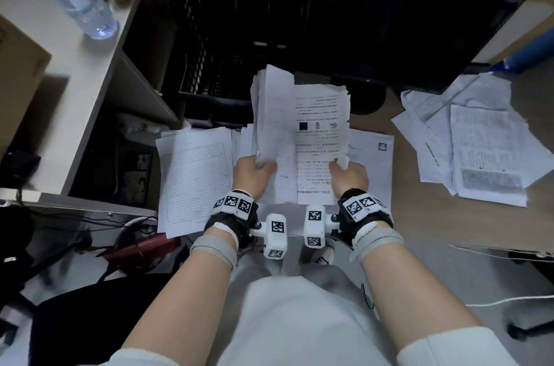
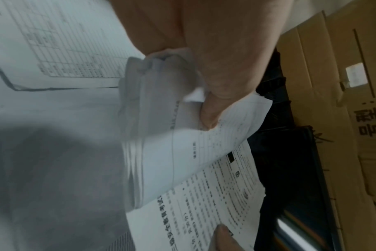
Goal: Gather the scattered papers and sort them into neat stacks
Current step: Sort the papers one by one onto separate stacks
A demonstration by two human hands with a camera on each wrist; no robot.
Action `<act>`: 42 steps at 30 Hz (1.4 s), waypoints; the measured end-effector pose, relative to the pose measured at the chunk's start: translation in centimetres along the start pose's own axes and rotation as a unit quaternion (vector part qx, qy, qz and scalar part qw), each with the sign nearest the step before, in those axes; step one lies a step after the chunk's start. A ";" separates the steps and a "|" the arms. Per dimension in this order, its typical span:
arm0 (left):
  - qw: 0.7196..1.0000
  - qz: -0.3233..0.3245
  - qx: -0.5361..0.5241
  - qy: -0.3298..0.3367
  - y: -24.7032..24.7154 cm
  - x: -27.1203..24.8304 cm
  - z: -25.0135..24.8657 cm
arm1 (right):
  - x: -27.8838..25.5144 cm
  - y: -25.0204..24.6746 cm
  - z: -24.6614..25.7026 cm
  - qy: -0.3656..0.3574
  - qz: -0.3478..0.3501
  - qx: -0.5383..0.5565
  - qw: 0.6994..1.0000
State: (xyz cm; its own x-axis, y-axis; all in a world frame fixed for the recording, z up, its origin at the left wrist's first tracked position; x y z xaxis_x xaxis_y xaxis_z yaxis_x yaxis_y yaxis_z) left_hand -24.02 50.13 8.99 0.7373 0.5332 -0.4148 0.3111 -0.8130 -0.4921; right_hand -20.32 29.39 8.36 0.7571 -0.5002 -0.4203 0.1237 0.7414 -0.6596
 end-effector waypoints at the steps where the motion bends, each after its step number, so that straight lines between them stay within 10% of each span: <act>1: 1.000 -0.004 -0.008 -0.006 -0.2 0.1 0.2 | -0.1 0.2 -0.2 0.005 -0.001 0.001 1.000; 22: 0.999 -0.017 -0.030 -0.030 8.0 -2.9 -1.2 | 6.1 -6.4 -8.5 0.082 -0.039 -0.090 0.992; 38: 0.990 -0.100 -0.040 -0.095 16.0 -7.2 -2.8 | 13.3 -8.2 -8.7 0.005 0.080 -0.135 0.988; 42: 0.991 -0.058 -0.074 -0.092 17.6 -7.8 -3.2 | 12.4 -8.5 -4.8 -0.106 0.281 0.033 0.953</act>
State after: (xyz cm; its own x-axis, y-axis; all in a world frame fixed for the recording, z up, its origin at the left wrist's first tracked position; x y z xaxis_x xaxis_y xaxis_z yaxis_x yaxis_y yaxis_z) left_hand -22.39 30.95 5.98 0.5735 0.6481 -0.5011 0.4828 -0.7615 -0.4324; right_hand -15.02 14.75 5.76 0.8271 0.0808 -0.5562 -0.3047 0.8960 -0.3230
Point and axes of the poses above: each hand's wrist, its own x-axis towards the middle knuckle, its own y-axis out of the palm, z = x × y, the point moved 1 cm from there along x, towards the middle knuckle, and after that the axes turned 12 degrees about -z, right-handed, at the moved point
